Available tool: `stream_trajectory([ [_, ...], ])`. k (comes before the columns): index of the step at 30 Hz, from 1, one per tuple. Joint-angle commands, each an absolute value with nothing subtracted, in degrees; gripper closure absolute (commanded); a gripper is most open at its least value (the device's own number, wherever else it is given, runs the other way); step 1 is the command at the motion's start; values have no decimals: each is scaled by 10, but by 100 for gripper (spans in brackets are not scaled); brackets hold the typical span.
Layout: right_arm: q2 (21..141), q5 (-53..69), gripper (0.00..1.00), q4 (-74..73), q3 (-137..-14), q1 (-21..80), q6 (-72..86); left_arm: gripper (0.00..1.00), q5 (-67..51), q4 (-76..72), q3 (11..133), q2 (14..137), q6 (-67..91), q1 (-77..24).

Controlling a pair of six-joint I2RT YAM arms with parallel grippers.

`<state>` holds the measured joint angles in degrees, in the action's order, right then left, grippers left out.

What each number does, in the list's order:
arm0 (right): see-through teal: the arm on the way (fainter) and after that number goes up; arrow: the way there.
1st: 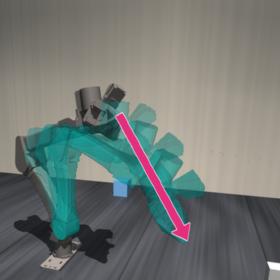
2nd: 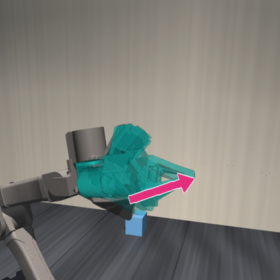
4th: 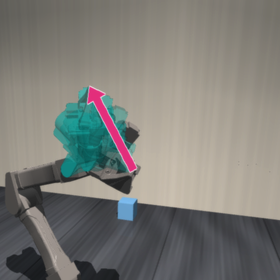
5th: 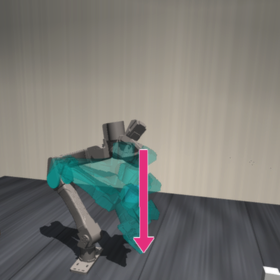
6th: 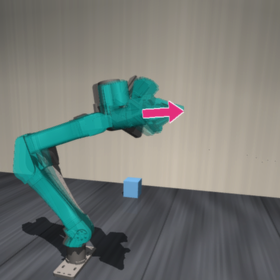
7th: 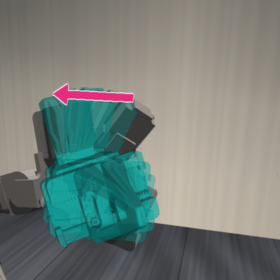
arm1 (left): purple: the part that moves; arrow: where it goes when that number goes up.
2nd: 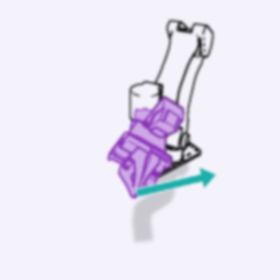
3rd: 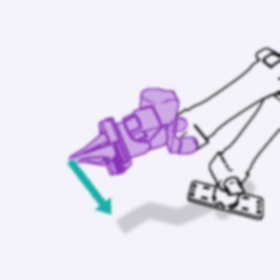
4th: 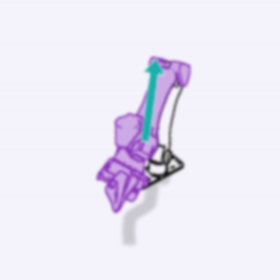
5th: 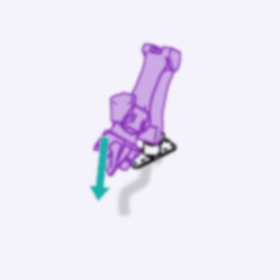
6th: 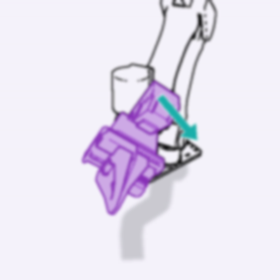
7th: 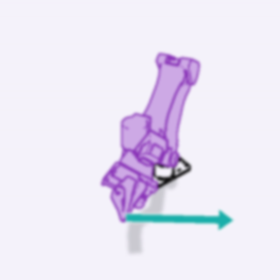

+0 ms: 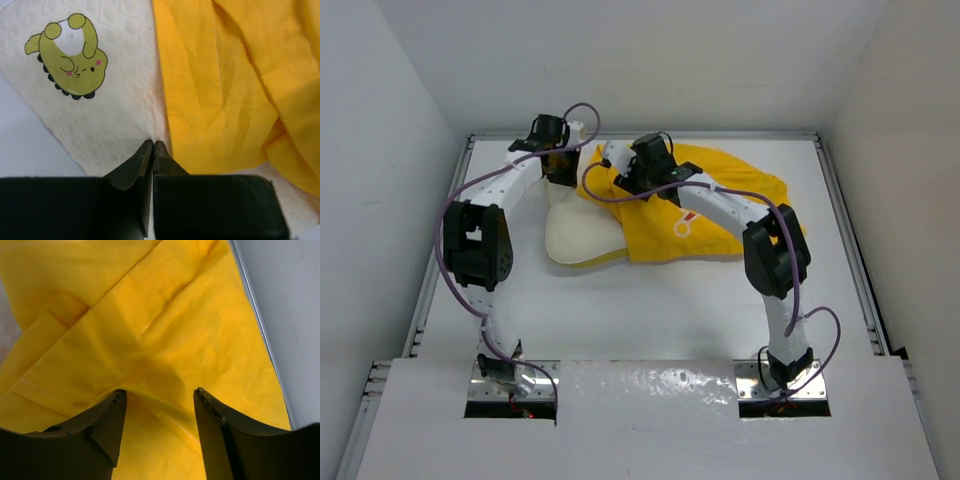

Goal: Put the pillow into the pillowcase

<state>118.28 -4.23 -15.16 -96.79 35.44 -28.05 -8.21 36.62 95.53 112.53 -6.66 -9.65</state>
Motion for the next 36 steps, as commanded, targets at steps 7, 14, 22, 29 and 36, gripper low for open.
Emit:
stream_trajectory([
  [7, 1211, -40, 100, -112, -993, 353, -292, 100, -58, 361, 1016, 1123, -84, -100],
  [14, 1162, -219, 100, -27, -1060, 316, -187, 53, -3, 422, 1034, 1115, -111, -87],
  [22, 1065, -456, 100, 18, -1082, 186, -127, 21, 26, 432, 982, 1107, -126, -49],
  [29, 988, -587, 100, 37, -1063, 171, -188, 16, -68, 433, 971, 1170, -101, -61],
  [36, 948, -641, 100, 138, -1112, 171, -362, 43, -85, 403, 955, 1195, -97, -84],
])
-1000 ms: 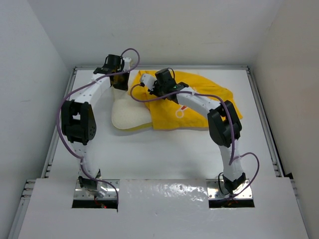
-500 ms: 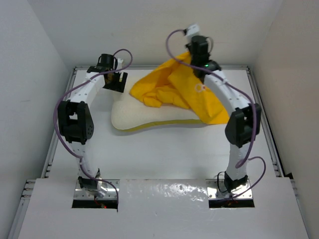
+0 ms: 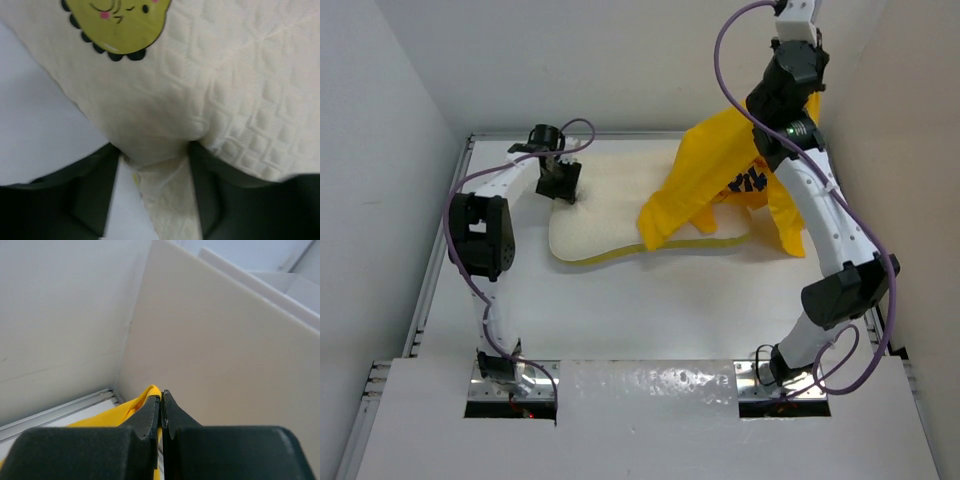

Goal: Put the pillow into the pillowcase

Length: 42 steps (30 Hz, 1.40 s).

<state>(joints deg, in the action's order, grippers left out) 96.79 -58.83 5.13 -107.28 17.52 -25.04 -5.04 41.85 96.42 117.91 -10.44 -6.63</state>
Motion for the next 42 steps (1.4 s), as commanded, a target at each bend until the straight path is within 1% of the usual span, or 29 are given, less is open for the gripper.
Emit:
stream_trajectory([
  [1, 947, -643, 100, 145, -1123, 171, -380, 53, -85, 404, 958, 1198, -97, -84],
  [2, 948, -645, 100, 153, -1135, 171, -396, 86, -83, 410, 959, 1200, -98, -82],
  [3, 948, -645, 100, 176, -1145, 169, -434, 100, -79, 413, 963, 1197, -102, -77],
  [4, 951, -644, 100, 189, -1164, 170, -455, 100, -66, 416, 964, 1183, -108, -73],
  [8, 969, -642, 100, 205, -1232, 170, -522, 100, -2, 389, 935, 1101, -179, -30],
  [10, 967, -635, 100, 220, -1230, 170, -550, 100, 52, 365, 903, 1050, -247, 0],
  [11, 962, -635, 100, 229, -1230, 170, -559, 100, 63, 359, 882, 1035, -290, 37],
  [13, 963, -639, 100, 223, -1247, 175, -555, 100, 71, 357, 868, 1002, -323, 65],
  [16, 962, -641, 100, 166, -1239, 185, -524, 100, 45, 378, 854, 966, -381, 103],
  [19, 956, -637, 100, 86, -1165, 213, -457, 100, 4, 384, 815, 929, -412, 102],
  [21, 973, -628, 100, 21, -1130, 238, -373, 98, -39, 405, 814, 925, -412, 98],
  [22, 985, -595, 100, -75, -1130, 262, -327, 97, -46, 415, 817, 926, -413, 97],
  [23, 1017, -567, 100, -123, -1145, 270, -223, 96, -52, 423, 818, 926, -413, 97],
  [25, 1056, -500, 100, -244, -1175, 279, -115, 93, -60, 439, 813, 922, -419, 98],
  [26, 1080, -445, 100, -268, -1210, 279, -32, 91, -60, 441, 809, 918, -423, 97],
  [28, 1154, -404, 100, -315, -1251, 284, 27, 79, -57, 440, 796, 904, -430, 97],
  [29, 1177, -369, 100, -322, -1285, 286, 67, 63, -53, 439, 795, 898, -428, 97],
  [30, 1211, -349, 100, -324, -1293, 288, 82, 54, -42, 432, 796, 897, -424, 97],
  [31, 1220, -329, 90, -321, -1293, 290, 97, 44, -37, 427, 802, 895, -408, 97],
  [32, 1227, -305, 64, -321, -1294, 290, 110, 16, -33, 420, 807, 892, -399, 97],
  [33, 1234, -253, 27, -322, -1295, 290, 106, 10, -29, 413, 815, 891, -391, 98],
  [34, 1232, -232, 14, -327, -1294, 290, 93, 6, -36, 410, 835, 892, -375, 96],
  [35, 1226, -212, 4, -328, -1288, 288, 85, 5, -41, 410, 847, 892, -367, 97],
  [37, 1182, -221, 2, -307, -1234, 284, 68, 4, -59, 411, 887, 896, -343, 93],
  [38, 1160, -228, 5, -295, -1205, 272, 65, 4, -71, 412, 911, 900, -327, 87],
  [39, 1137, -222, 15, -269, -1175, 262, 68, 4, -76, 412, 923, 903, -319, 76],
  [40, 1089, -216, 31, -259, -1115, 252, 81, 4, -81, 411, 934, 912, -310, 66],
  [41, 1065, -195, 90, -245, -1083, 230, 87, 4, -78, 412, 954, 918, -293, 54],
  [42, 1021, -189, 100, -238, -1051, 220, 96, 7, -74, 413, 963, 925, -287, 23],
])
